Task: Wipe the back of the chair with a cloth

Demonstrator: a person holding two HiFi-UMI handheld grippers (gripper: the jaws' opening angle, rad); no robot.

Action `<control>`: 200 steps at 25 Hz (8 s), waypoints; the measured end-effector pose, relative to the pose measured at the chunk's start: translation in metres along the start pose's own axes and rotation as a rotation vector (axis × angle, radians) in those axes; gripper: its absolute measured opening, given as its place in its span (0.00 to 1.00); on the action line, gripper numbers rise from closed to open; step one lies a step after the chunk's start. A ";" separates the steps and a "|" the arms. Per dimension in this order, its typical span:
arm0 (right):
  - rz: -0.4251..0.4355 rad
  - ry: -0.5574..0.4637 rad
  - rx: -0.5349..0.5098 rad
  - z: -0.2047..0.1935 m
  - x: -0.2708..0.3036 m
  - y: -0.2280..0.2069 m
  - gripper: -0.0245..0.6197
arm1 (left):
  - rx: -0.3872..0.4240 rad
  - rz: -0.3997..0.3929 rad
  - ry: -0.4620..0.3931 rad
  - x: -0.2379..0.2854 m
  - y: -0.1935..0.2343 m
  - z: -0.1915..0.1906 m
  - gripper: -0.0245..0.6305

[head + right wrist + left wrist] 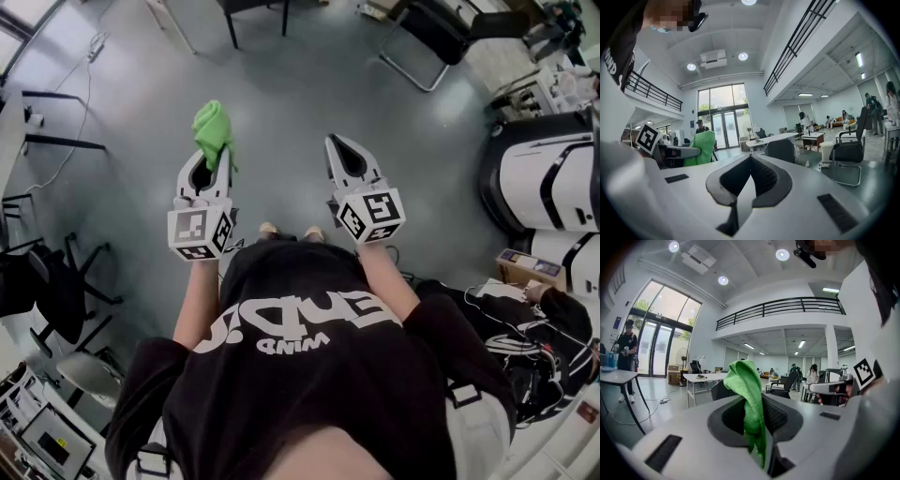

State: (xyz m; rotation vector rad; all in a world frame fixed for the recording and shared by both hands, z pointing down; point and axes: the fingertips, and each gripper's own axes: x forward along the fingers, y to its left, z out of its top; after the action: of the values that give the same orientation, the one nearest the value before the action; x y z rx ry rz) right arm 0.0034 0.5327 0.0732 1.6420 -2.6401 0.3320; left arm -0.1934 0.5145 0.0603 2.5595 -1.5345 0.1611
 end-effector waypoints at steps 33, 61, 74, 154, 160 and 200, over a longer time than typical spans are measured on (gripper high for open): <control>-0.041 -0.053 0.023 0.060 0.252 -0.193 0.03 | 0.026 0.006 -0.015 0.277 0.115 0.053 0.14; 0.047 -0.038 0.043 0.106 0.496 -0.356 0.03 | 0.020 0.050 -0.045 0.561 0.203 0.106 0.14; 0.096 -0.067 0.028 0.067 0.592 -0.375 0.03 | 0.010 0.051 -0.080 0.626 0.251 0.066 0.14; 0.154 -0.162 0.004 -0.308 0.704 -0.454 0.03 | 0.206 0.032 -0.387 0.899 0.299 -0.148 0.14; 0.126 -0.158 0.003 -0.309 0.699 -0.464 0.03 | 0.207 -0.044 -0.355 0.933 0.265 -0.159 0.14; 0.134 -0.149 0.034 -0.325 0.704 -0.451 0.03 | 0.224 0.324 -0.307 0.804 0.446 -0.244 0.14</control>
State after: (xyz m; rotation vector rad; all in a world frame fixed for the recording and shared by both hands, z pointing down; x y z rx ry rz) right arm 0.0561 -0.2215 0.5553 1.5608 -2.8769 0.2678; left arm -0.2125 -0.3440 0.4701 2.5715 -2.1552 -0.0290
